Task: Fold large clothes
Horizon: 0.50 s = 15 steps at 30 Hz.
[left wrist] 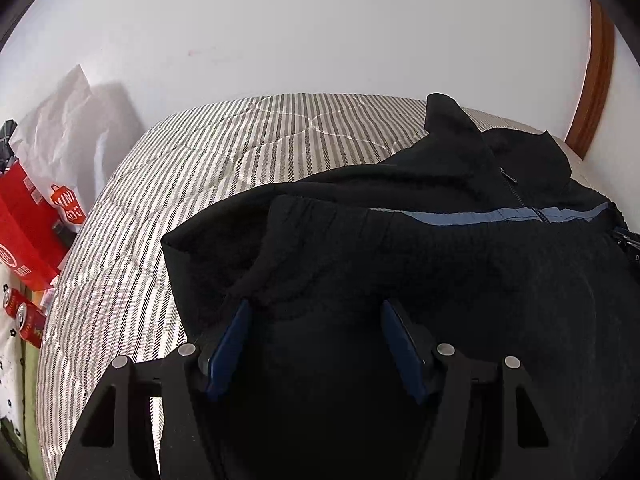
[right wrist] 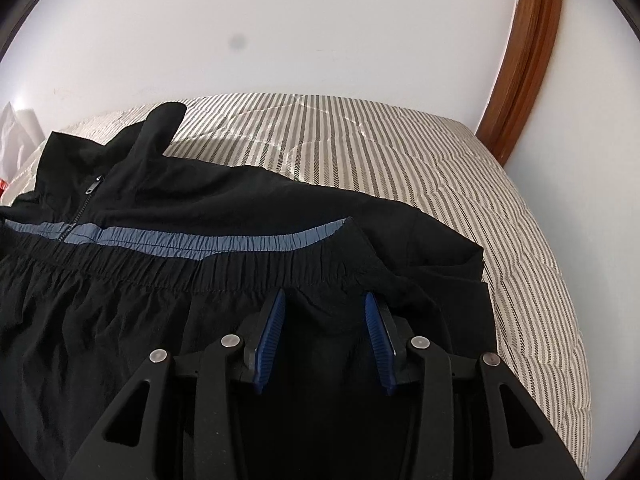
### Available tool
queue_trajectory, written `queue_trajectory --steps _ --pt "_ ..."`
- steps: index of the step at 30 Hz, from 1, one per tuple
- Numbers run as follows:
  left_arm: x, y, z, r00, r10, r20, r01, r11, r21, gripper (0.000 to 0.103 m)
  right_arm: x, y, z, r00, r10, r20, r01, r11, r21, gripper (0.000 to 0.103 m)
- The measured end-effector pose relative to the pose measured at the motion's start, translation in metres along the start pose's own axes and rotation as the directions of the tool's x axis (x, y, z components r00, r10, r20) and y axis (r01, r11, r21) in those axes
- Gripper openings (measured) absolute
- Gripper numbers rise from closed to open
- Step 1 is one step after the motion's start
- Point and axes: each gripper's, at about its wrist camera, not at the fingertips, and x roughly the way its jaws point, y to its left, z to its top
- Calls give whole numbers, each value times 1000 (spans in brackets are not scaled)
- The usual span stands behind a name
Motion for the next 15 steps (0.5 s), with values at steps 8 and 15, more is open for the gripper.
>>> queue_trajectory --steps 8,15 --pt "2 0 5 1000 9 1 -9 1000 7 65 0 -1 1 1000 2 0 -2 1000 -1 42" --pt "2 0 4 1000 13 3 -13 1000 11 65 1 -1 2 1000 4 1 -4 1000 0 42"
